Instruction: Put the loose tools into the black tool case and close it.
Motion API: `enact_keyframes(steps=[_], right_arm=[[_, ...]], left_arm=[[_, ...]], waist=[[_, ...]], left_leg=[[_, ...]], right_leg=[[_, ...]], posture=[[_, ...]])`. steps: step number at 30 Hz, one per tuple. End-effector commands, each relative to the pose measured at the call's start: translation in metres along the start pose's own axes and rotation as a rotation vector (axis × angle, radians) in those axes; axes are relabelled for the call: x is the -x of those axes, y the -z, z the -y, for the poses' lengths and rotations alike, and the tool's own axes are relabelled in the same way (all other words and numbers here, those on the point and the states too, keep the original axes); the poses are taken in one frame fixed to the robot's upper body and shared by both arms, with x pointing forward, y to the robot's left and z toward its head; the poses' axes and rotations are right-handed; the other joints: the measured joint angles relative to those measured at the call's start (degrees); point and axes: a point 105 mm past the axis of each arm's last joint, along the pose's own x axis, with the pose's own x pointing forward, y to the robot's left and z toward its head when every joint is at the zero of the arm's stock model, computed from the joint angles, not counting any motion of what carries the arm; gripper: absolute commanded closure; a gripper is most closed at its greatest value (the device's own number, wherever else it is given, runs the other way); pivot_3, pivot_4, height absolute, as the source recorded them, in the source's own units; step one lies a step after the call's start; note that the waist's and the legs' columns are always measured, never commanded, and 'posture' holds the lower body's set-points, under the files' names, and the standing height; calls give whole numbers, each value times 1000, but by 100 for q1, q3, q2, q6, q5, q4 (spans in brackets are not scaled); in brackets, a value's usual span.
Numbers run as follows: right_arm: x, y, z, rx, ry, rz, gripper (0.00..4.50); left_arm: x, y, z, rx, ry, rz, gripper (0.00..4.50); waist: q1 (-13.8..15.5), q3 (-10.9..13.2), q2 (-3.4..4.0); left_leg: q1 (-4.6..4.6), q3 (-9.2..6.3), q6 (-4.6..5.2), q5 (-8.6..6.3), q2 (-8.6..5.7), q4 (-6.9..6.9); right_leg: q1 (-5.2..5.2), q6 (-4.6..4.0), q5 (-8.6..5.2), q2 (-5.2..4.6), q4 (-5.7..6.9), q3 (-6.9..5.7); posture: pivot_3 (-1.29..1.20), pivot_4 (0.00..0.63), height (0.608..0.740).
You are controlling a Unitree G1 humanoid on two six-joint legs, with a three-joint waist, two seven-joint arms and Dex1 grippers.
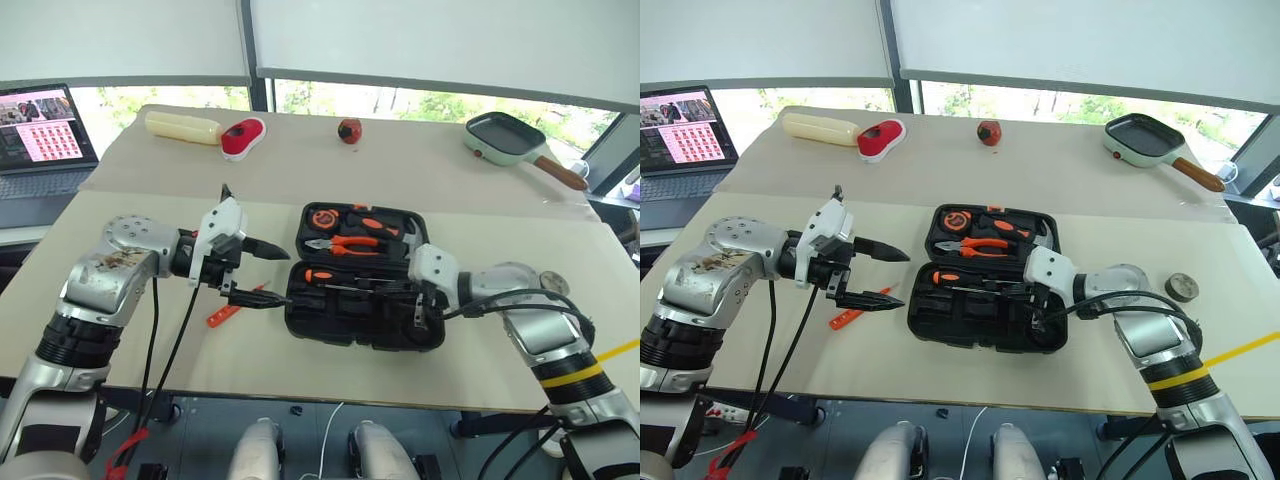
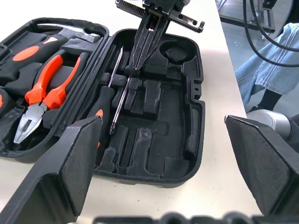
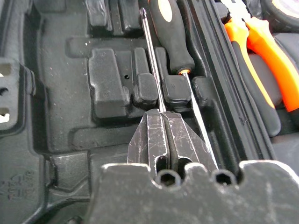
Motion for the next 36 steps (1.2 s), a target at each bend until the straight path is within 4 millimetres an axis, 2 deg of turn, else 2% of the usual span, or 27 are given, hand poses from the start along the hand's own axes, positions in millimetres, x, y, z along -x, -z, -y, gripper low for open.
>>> enact_keyframes(steps=[1, 4, 6, 7, 9, 10, 12, 15, 17, 18, 22, 25, 29, 36], right_arm=[[10, -18, 7, -56, 64, 84, 4488], [31, -46, 12, -122, 92, 204, 4488], [44, -61, 6, -160, 61, 266, 3909], [50, -69, 0, -166, 35, 294, 3765], [60, -84, -10, -165, -16, 343, 3032], [64, -90, -17, -158, -41, 354, 2691], [70, -96, -25, -159, -70, 360, 2039], [75, -96, -36, -166, -99, 346, 1042], [75, -95, -41, -171, -105, 337, 333], [75, -94, -42, -175, -103, 335, 27], [74, -93, -44, -184, -86, 333, 27], [73, -96, -45, -190, -70, 347, 27], [70, -97, -50, -183, -55, 345, 27], [65, -103, -52, -167, -7, 358, 27]], left_arm=[[9, -2, -1, -13, -68, 7, 0], [22, 6, -1, 36, -176, 14, 0], [34, 17, -1, 76, -267, 1, 0], [44, 25, 0, 96, -330, -13, 0], [71, 43, 1, 134, -497, -48, 0], [91, 54, 5, 181, -606, -58, 0], [117, 71, 19, 249, -729, -77, 0], [132, 97, 45, 323, -771, -150, 0], [138, 111, 55, 343, -785, -201, 0], [139, 114, 58, 348, -782, -216, 0], [116, 96, 48, 324, -706, -163, 0], [91, 83, 35, 296, -653, -165, 0], [65, 76, 20, 282, -611, -215, 0], [37, 86, 4, 337, -571, -360, 0]], waist=[[-10, 1, 1], [-23, 15, 16], [-23, 16, 19], [-16, 17, 19], [-17, 17, 18], [-21, 17, 18], [-38, 18, 15], [-14, 21, 10], [56, 22, 8], [86, 22, 7], [163, 21, 4], [168, 19, 0], [110, 18, -1], [27, 20, -4]], left_leg=[[0, 2, -1, 0, 1, 0], [-9, 6, -1, 1, 7, -3], [-15, 5, -1, 0, 9, -7], [-15, 5, -1, 0, 11, -13], [-15, 3, -1, -1, 12, -20], [-12, 4, -1, -1, 13, -26], [-8, 4, -2, -1, 17, -36], [-1, 4, -3, -1, 21, -41], [3, 10, -4, -1, 14, -42], [6, 12, -5, -1, 11, -42], [8, 12, -27, -14, 17, -42], [8, 13, -23, -12, 14, -42], [-3, 18, -4, 0, 9, -45], [-3, 11, -3, 0, 12, -53]], right_leg=[[-2, -2, 1, 0, 0, 0], [-19, -3, 2, 4, 4, 6], [-26, -4, 2, 5, 5, 7], [-27, -4, 2, 5, 3, 7], [-27, -4, 2, 4, 1, 4], [-26, -5, 2, 3, -3, 4], [-29, -9, 1, 1, -4, 3], [-27, -14, 0, -7, -6, -1], [-23, -16, -3, -22, -11, -8], [-24, -20, -6, -32, -16, -16], [-28, -63, -20, -40, -47, -32], [-20, -59, -17, -41, -46, -32], [-16, -18, 6, -26, -41, -25], [-21, -18, 4, -3, -30, -11]], posture=[[0, 150, 740], [0, 150, 740], [0, 150, 740], [0, 150, 740], [0, 150, 740], [0, 150, 740], [0, 150, 740], [0, 150, 740], [0, 150, 740], [0, 150, 740], [0, 150, 740], [0, 150, 740], [0, 150, 740], [0, 150, 740]])
